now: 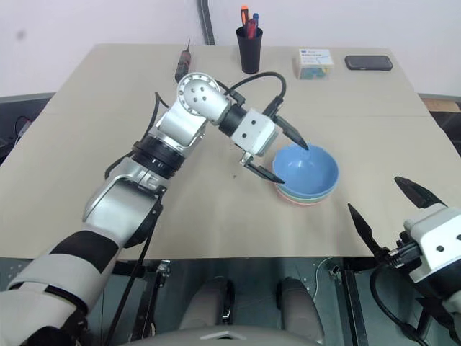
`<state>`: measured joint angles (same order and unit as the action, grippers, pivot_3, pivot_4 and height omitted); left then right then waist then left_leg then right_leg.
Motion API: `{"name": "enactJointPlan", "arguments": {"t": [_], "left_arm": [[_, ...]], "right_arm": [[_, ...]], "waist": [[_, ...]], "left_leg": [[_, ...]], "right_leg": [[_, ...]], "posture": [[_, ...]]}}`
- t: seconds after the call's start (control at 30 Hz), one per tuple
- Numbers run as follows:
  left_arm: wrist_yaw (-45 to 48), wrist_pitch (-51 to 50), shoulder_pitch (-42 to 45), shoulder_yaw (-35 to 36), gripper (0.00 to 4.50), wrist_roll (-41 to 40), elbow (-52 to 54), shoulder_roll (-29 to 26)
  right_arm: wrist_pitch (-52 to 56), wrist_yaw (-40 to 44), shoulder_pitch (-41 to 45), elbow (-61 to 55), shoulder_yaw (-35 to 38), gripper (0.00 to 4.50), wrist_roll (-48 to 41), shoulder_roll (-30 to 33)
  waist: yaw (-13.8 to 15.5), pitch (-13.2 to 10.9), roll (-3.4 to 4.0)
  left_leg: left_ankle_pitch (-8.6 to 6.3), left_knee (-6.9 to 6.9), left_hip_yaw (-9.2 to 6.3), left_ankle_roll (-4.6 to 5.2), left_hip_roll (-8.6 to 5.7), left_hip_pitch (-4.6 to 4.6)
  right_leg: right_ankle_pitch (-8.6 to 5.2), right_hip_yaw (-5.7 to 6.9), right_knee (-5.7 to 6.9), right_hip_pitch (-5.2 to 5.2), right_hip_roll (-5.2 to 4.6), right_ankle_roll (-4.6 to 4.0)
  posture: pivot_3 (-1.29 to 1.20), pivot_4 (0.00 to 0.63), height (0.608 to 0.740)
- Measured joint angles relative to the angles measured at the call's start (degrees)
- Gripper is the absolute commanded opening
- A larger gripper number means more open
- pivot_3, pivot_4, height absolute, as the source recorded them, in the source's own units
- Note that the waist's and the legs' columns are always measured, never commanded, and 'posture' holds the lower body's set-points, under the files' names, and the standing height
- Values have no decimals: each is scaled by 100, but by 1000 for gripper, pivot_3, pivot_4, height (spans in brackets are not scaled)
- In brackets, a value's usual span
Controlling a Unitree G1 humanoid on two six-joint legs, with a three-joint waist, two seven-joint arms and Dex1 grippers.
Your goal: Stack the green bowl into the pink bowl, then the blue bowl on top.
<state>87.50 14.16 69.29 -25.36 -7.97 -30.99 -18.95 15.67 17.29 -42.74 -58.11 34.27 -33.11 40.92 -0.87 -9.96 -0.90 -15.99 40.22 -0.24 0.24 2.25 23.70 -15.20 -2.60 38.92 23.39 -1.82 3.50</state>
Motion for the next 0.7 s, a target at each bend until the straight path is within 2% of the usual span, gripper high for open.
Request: {"name": "enactJointPlan", "arguments": {"t": [0.07,0.2,0.27,0.4,0.6,0.7], "left_arm": [[-364,-888,-474,351,3918,-99,616,-360],[-1395,-2463,-1990,1148,3918,-399,2113,-897],[-1883,-2808,-2697,1411,4464,-385,2568,-1076],[-2334,-3710,-3594,1875,4493,-742,3247,-1340],[-3181,-3886,-4894,2812,4493,-914,4193,-1582],[-3036,-3901,-5499,3220,4493,-1254,4633,-1897]], "right_arm": [[181,189,240,87,-6,4500,-165,57],[432,762,835,772,2,4500,-465,308],[536,1100,1048,1224,33,4500,-505,495],[605,1721,1461,1933,60,4500,-635,643],[291,2886,1367,2955,538,4500,-323,798],[257,3397,1185,3221,990,4500,-301,833]], "waist": [[-17,7,11],[4,14,23],[45,14,22],[139,15,21],[181,17,23],[158,17,23]], "left_leg": [[0,0,3,0,5,-5],[0,0,0,-1,6,-7],[0,0,-2,-1,3,-5],[0,1,-4,-1,2,-2],[0,0,-3,-1,0,-2],[0,-2,2,-1,3,-6]], "right_leg": [[0,-3,6,0,1,0],[1,-3,5,-1,-4,0],[1,3,5,-3,-6,0],[1,9,2,-3,-8,-1],[1,10,-2,-4,-12,-1],[1,6,-1,-4,-11,-1]], "posture": [[0,150,740],[0,150,740],[0,150,740],[0,150,740],[0,150,740],[0,150,740]]}}
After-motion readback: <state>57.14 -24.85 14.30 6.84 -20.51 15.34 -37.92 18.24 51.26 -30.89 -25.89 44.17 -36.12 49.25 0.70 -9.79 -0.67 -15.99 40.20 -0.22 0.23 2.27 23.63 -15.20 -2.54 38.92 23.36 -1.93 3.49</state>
